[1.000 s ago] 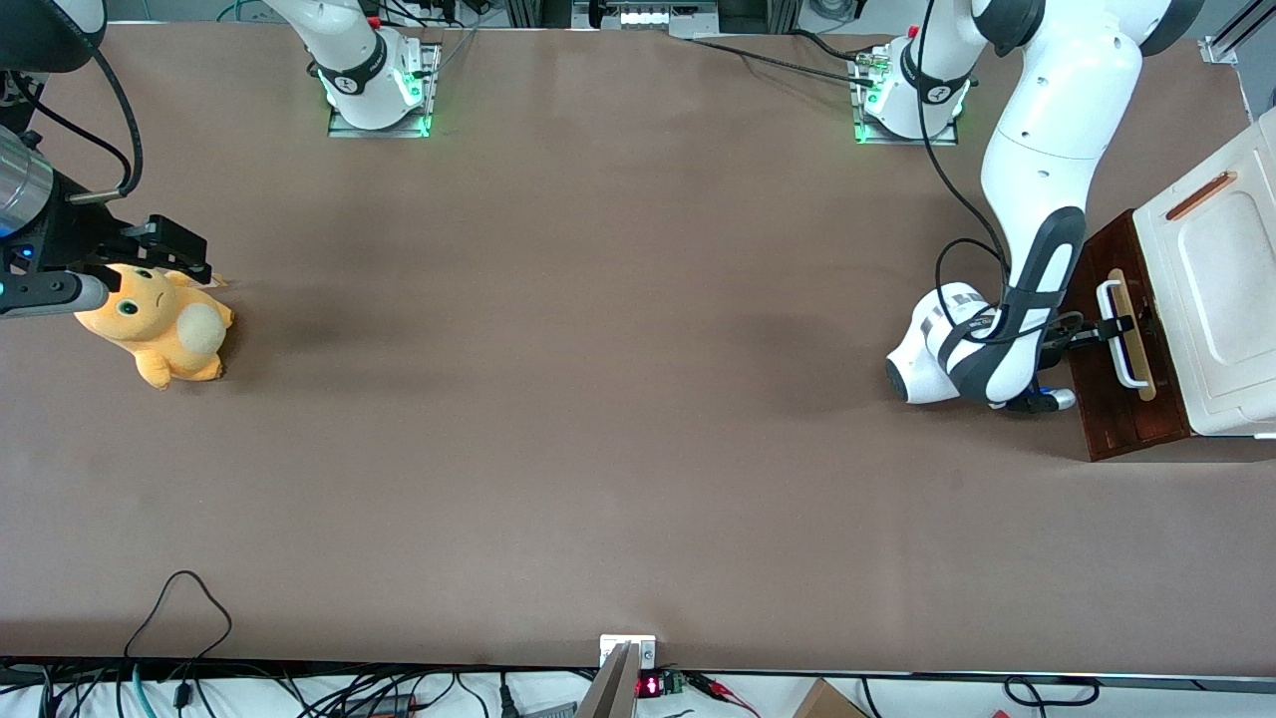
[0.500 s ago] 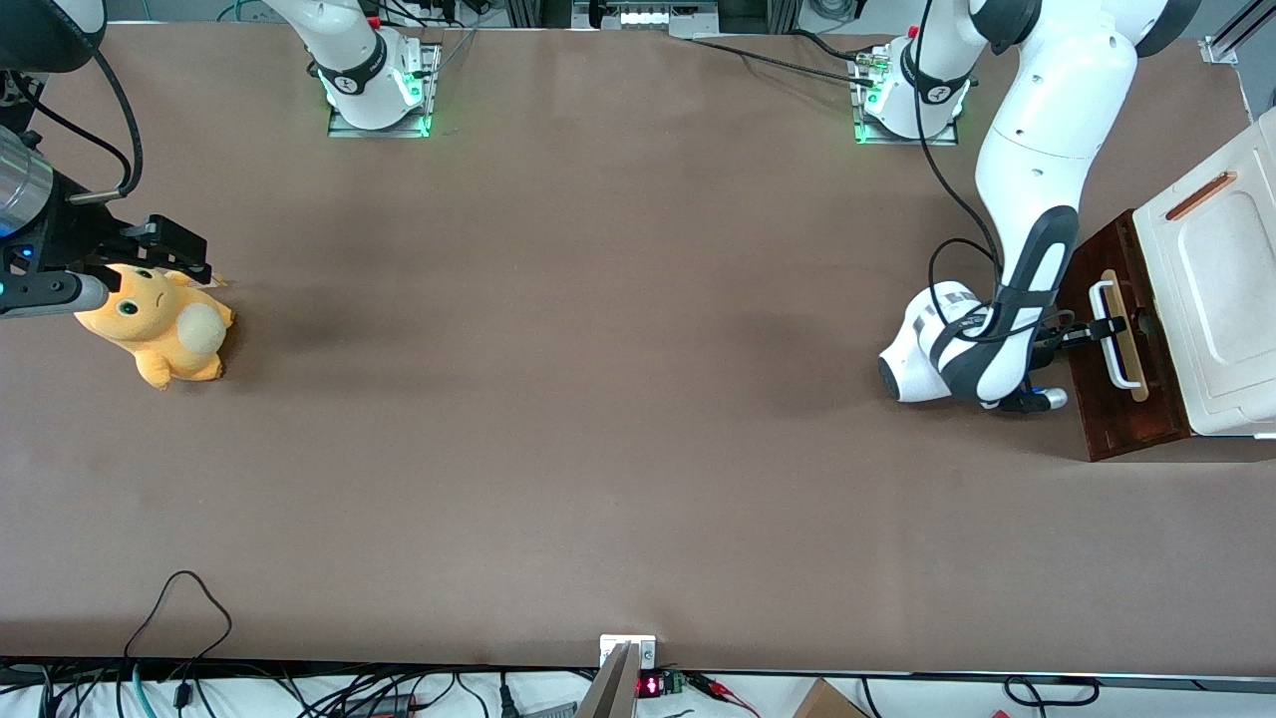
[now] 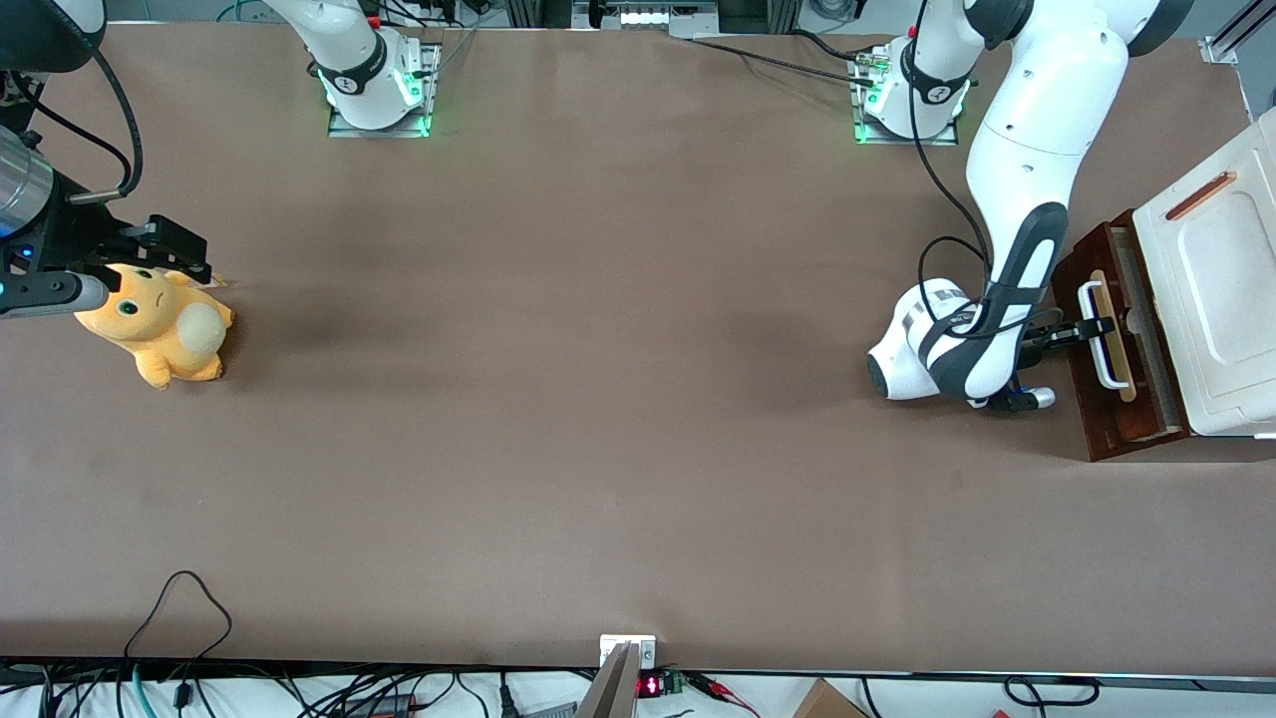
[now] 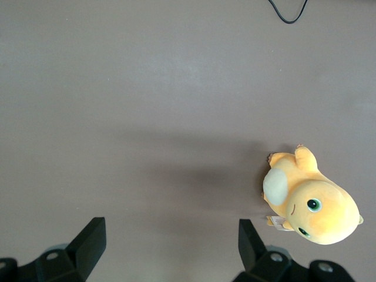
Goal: Open lower drawer with left arm only
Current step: 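Pull the handle away from the cabinet with the left gripper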
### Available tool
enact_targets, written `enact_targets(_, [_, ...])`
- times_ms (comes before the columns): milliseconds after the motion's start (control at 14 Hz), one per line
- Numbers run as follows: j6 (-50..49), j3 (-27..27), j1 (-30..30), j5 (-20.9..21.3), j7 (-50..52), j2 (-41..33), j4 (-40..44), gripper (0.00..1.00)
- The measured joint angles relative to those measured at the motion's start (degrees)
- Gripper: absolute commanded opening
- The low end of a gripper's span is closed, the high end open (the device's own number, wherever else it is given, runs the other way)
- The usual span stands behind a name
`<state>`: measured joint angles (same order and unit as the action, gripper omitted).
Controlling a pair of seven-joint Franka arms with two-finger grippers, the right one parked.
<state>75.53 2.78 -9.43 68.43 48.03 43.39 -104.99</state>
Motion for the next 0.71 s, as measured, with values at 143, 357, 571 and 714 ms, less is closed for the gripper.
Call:
enact_targets(143, [-0.02, 0.02, -0.48, -0.44, 0.06, -0.1, 0.0, 0.22])
enact_targets(357, [-0.18, 0.05, -0.97, -0.9, 0.22, -0.12, 0.0, 0.22])
enact_targets(571, [-0.4, 0.05, -1.63, -1.49, 0.34, -0.14, 0.01, 0.22])
enact_targets(714, [-0.57, 0.06, -2.04, -1.9, 0.63, -0.16, 0.03, 0.21])
